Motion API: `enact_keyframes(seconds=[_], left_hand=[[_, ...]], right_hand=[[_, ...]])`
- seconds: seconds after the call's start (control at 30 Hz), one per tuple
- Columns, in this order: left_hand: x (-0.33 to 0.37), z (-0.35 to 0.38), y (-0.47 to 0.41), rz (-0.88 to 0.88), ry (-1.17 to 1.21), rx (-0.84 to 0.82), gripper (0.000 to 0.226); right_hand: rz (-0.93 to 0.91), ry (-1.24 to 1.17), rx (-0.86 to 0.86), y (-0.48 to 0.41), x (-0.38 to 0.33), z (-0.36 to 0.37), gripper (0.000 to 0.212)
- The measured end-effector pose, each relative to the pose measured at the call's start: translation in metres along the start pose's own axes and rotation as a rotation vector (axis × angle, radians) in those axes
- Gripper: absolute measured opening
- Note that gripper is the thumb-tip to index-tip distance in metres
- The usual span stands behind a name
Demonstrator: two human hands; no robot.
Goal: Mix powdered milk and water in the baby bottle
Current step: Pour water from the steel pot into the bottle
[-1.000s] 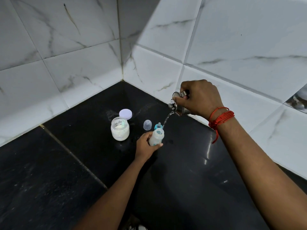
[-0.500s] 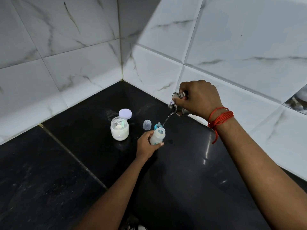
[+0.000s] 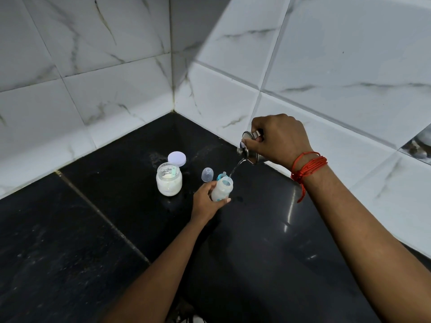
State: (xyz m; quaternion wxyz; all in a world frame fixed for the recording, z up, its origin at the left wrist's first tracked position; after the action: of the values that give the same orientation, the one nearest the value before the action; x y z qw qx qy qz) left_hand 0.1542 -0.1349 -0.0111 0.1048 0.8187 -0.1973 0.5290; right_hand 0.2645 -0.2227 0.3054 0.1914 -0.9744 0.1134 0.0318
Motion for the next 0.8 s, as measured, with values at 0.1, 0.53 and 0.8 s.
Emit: enact_keyframes(seconds=[0.1, 0.53, 0.8], left_hand=[[0.000, -0.001, 0.000, 0.005, 0.002, 0.010, 0.059], [0.016, -0.007, 0.001, 0.058, 0.055, 0.028, 0.054], [0.026, -0.010, -0.002, 0.091, 0.058, 0.020, 0.053]], right_hand=[[-0.006, -0.002, 0.001, 0.000, 0.000, 0.002, 0.028], [0.159, -0.219, 0.074, 0.012, 0.029, 0.021, 0.030], [0.347, -0.493, 0.103, 0.033, 0.063, 0.064, 0.035]])
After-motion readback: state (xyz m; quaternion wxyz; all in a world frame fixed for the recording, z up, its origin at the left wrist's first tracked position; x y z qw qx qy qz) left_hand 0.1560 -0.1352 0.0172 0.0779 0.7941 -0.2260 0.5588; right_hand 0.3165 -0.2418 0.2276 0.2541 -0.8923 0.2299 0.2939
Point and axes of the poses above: each hand's wrist, its own y-axis away from the middle knuckle, its own z-axis out of the palm, x = y × z, the point moved 4 cm from there along -y, towards the middle knuckle, and after that the axes turned 8 degrees about -y, right-handed, at the moved point
